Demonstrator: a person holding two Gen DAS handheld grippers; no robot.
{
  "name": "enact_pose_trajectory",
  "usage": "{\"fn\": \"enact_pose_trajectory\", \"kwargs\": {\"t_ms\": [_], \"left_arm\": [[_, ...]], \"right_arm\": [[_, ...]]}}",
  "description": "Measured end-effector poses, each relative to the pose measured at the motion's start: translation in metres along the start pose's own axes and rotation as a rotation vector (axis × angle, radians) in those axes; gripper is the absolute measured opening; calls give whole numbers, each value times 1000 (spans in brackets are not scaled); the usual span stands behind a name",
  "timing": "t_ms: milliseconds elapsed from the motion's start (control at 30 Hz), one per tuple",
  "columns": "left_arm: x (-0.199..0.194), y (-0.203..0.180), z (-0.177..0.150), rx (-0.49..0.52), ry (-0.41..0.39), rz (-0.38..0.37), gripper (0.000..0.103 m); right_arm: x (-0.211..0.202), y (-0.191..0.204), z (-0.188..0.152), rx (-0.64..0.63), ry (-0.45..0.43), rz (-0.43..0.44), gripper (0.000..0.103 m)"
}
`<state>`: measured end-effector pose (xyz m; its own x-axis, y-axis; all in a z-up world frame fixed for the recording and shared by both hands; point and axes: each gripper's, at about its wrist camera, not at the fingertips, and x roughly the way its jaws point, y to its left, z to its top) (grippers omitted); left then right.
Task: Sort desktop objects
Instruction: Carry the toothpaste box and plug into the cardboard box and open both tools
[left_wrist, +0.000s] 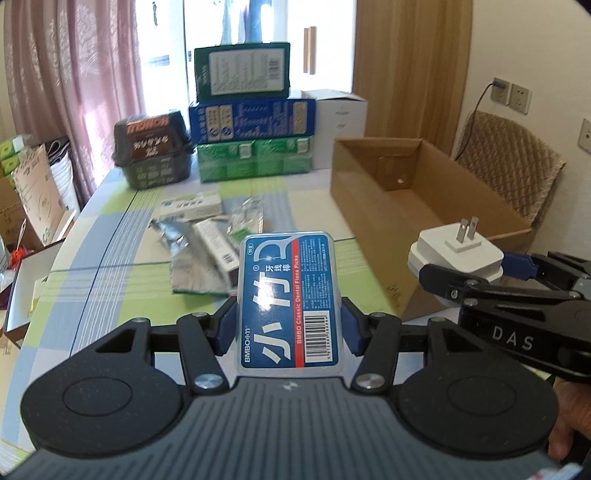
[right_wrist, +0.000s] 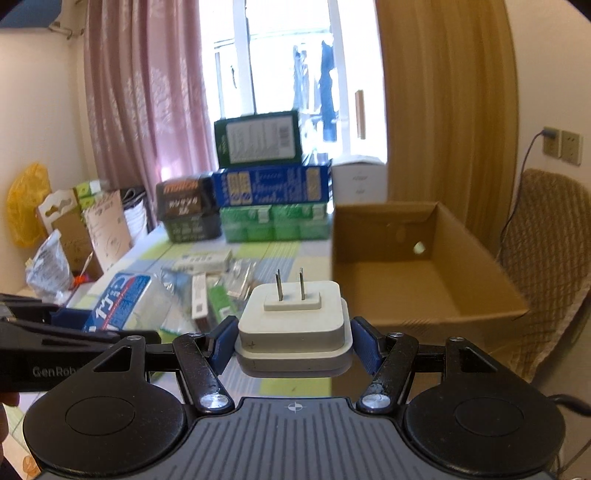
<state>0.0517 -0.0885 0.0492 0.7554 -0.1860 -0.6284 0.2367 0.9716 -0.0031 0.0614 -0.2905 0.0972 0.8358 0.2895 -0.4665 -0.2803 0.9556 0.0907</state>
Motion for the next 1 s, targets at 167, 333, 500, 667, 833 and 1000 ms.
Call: {"fn": "enact_pose_trajectory", "kwargs": {"t_ms": [167, 333, 500, 667, 833, 1000], "left_arm": [[-6, -25, 11, 27, -10, -23, 51], [-6, -51, 22, 56, -17, -49, 51], [-2, -73, 36, 73, -18, -78, 51], [7, -94, 56, 87, -21, -105, 51], [25, -113, 74, 92, -13, -133, 51], [48, -125, 91, 89, -8, -161, 51]], "right_arm": [[-17, -22, 14, 21, -31, -32, 63], [-30, -49, 26, 50, -52, -66, 63], [-39, -84, 37, 86, -66, -103, 63], [-34, -115, 49, 87, -52, -122, 63], [-17, -136, 54, 84, -23, -123, 63], [4, -153, 55, 89, 11, -122, 63]]}}
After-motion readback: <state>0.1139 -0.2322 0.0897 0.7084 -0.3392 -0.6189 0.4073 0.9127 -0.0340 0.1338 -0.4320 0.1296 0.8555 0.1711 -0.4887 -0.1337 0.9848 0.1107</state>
